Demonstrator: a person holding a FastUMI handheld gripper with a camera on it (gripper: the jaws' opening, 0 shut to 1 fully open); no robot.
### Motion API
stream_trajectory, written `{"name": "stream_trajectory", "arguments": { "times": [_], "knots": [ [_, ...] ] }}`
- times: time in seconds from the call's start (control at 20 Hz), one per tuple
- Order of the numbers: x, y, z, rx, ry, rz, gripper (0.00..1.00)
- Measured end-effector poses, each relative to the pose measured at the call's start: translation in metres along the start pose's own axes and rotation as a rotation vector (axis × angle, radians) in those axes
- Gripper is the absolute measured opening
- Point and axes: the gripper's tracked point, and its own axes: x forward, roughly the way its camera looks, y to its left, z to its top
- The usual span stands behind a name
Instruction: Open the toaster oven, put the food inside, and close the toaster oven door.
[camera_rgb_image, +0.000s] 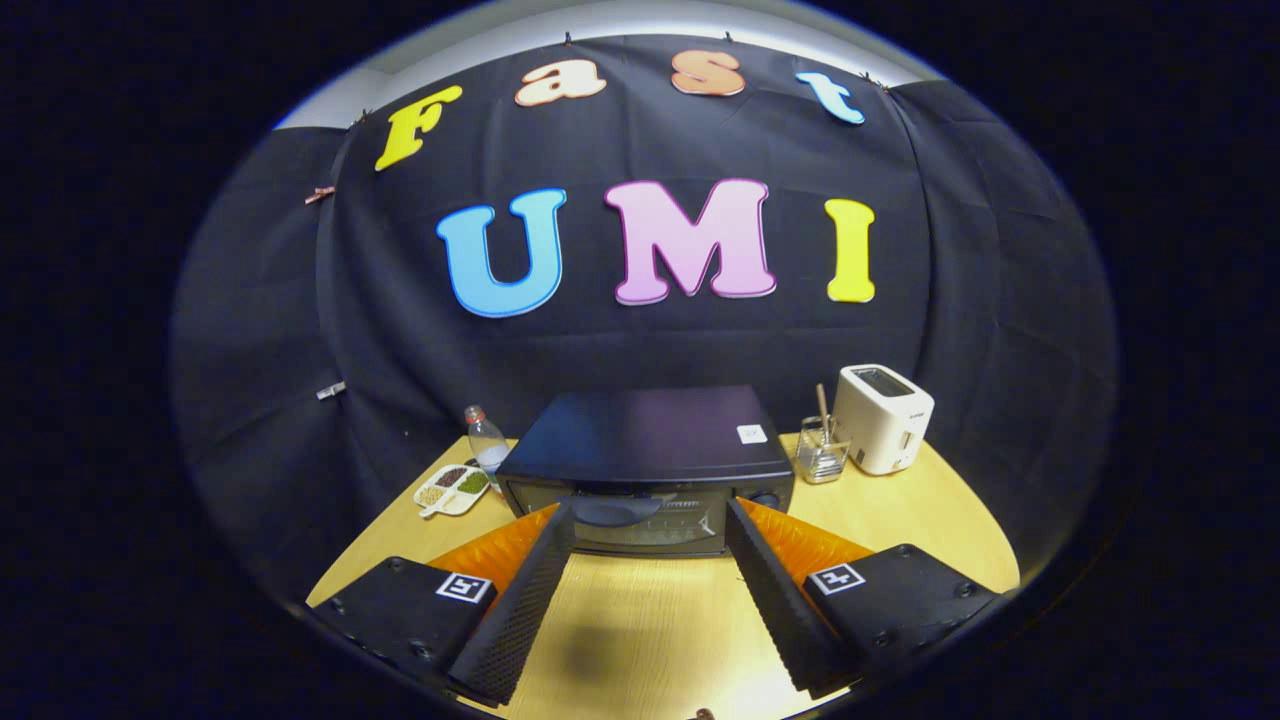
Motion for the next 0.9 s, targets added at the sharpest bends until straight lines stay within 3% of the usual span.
{"name": "stream_trajectory", "arguments": {
  "times": [0.4, 0.9],
  "knots": [
    [-0.077, -0.025, 0.071, 0.025, -0.197, 0.024, 0.98],
    [-0.087, -0.066, 0.099, 0.013, -0.278, -0.027, 0.98]
  ]
}}
